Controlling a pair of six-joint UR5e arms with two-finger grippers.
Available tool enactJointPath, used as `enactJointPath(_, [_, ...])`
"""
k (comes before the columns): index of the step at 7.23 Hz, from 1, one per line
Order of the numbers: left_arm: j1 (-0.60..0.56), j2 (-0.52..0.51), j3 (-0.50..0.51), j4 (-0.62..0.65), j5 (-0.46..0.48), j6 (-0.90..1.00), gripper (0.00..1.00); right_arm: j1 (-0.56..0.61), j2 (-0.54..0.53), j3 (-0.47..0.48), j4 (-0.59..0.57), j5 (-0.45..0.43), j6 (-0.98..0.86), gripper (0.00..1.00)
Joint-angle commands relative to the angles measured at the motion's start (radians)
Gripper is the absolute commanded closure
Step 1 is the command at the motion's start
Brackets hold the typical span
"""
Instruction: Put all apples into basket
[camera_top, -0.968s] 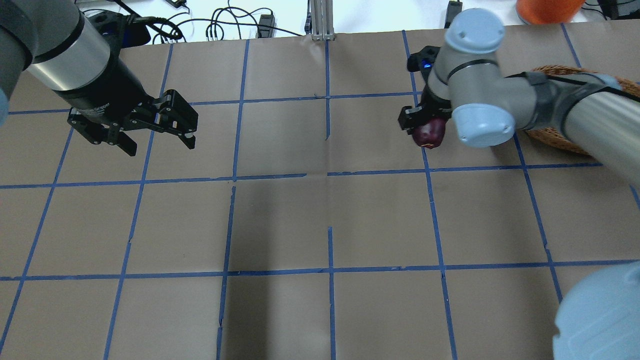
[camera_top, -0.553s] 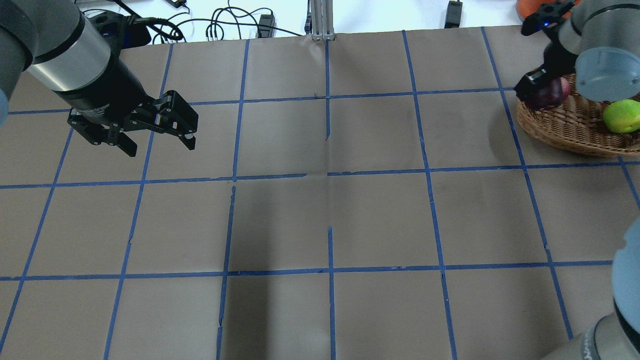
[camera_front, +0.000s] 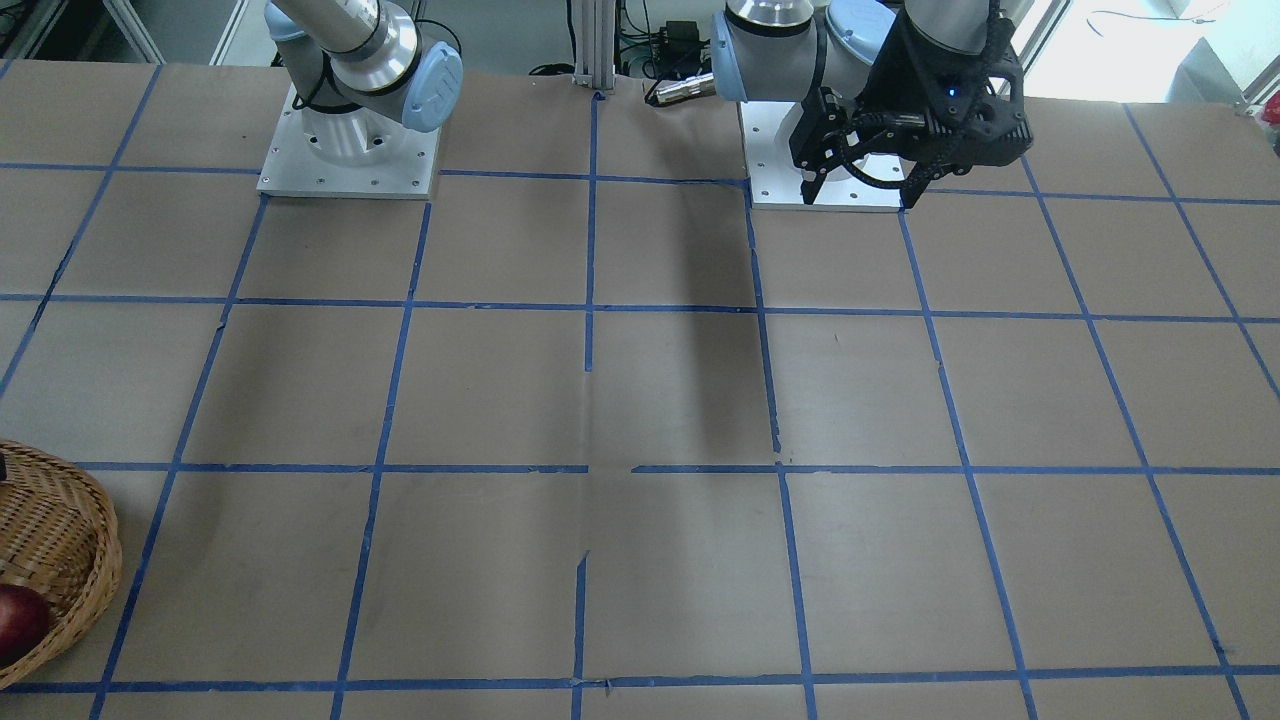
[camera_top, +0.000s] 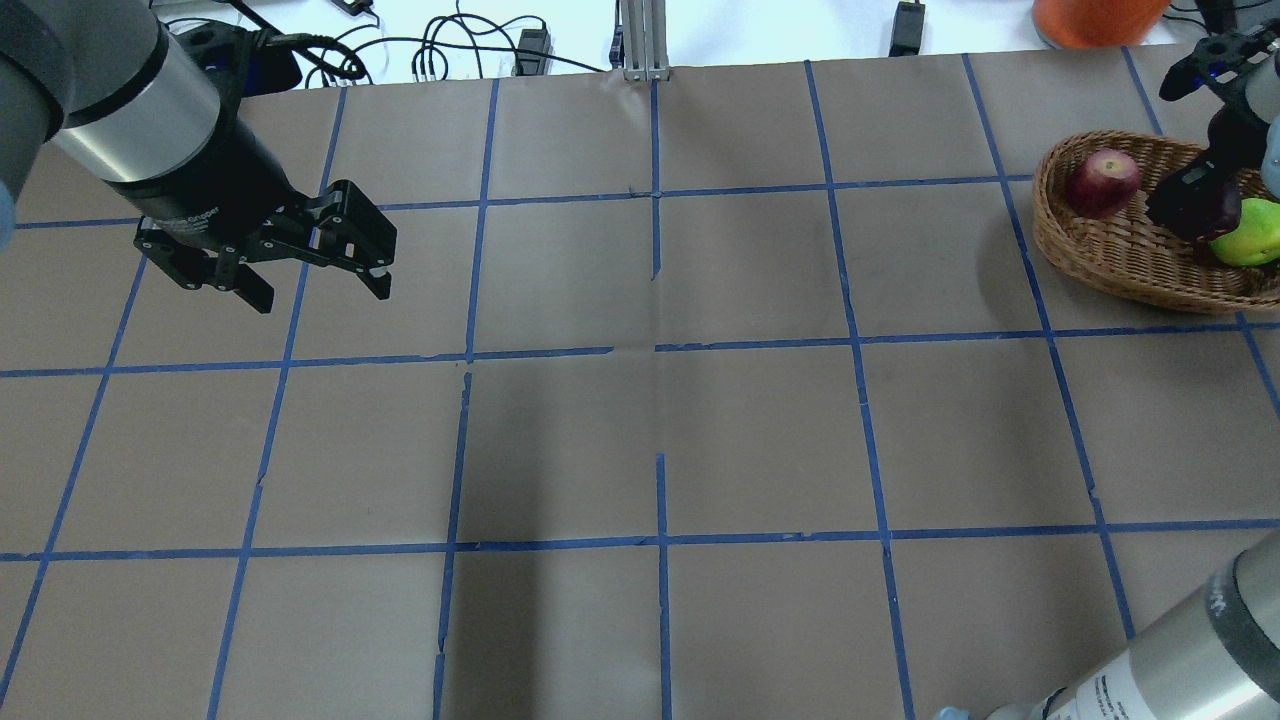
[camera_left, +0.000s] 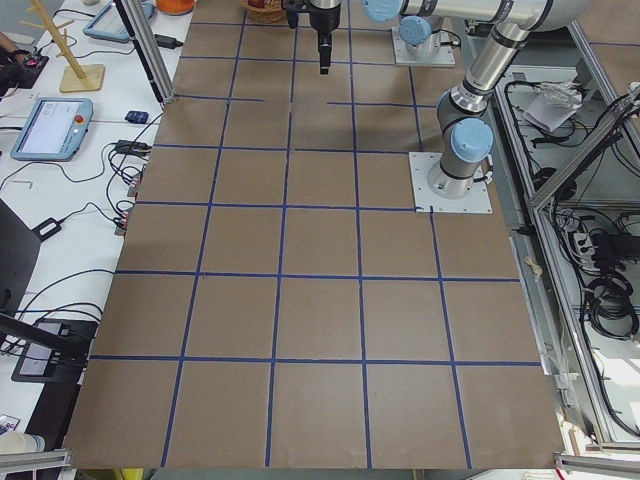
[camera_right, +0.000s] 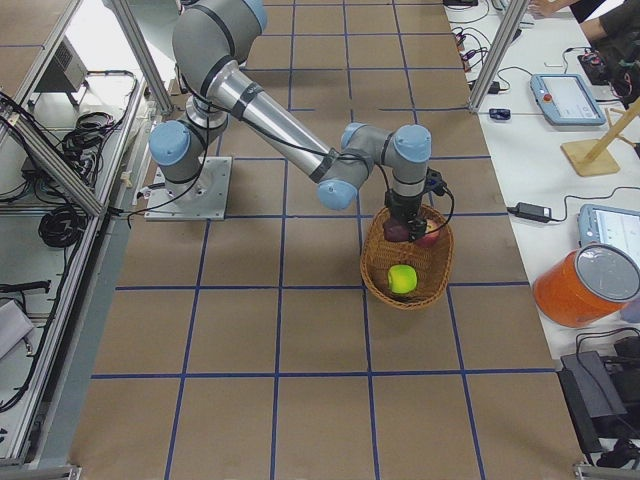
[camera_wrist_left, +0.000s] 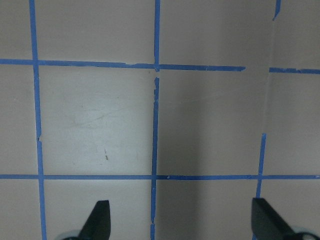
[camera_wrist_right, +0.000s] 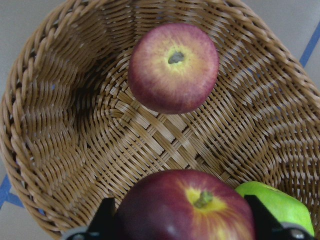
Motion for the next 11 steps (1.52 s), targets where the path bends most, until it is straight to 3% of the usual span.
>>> enactJointPath(1, [0.0,0.001,0.0,0.001,0.0,0.0,0.0,-0.004,-0.002,-0.016,0.012,-0.007,0.006,0.0])
enactJointPath(3, [-0.003,-0.001,-0.003,-0.005,0.029,0.015,0.0,0.049,-0.055,-0.075,0.102,0.013,0.055,0.0])
enactJointPath(5, [-0.046,-0.016,-0.003,0.006,0.061,0.009,0.0,0.228,-0.169,-0.076,0.273,0.03,0.293,0.0])
enactJointPath(6, [-0.051,-0.024,0.0,0.007,0.057,0.006,0.0,0.32,-0.248,-0.054,0.372,0.117,0.449,0.0])
enactJointPath(9, [-0.051,-0.014,0.002,0.007,0.061,0.006,0.0,0.588,-0.485,0.085,0.431,0.118,0.841,0.0])
enactJointPath(10, [-0.049,-0.016,0.002,0.007,0.063,0.006,0.0,0.587,-0.525,0.058,0.512,0.109,0.848,0.0])
enactJointPath(11, [-0.049,-0.014,0.0,0.006,0.063,0.008,0.0,0.585,-0.486,0.031,0.548,0.017,0.83,0.0])
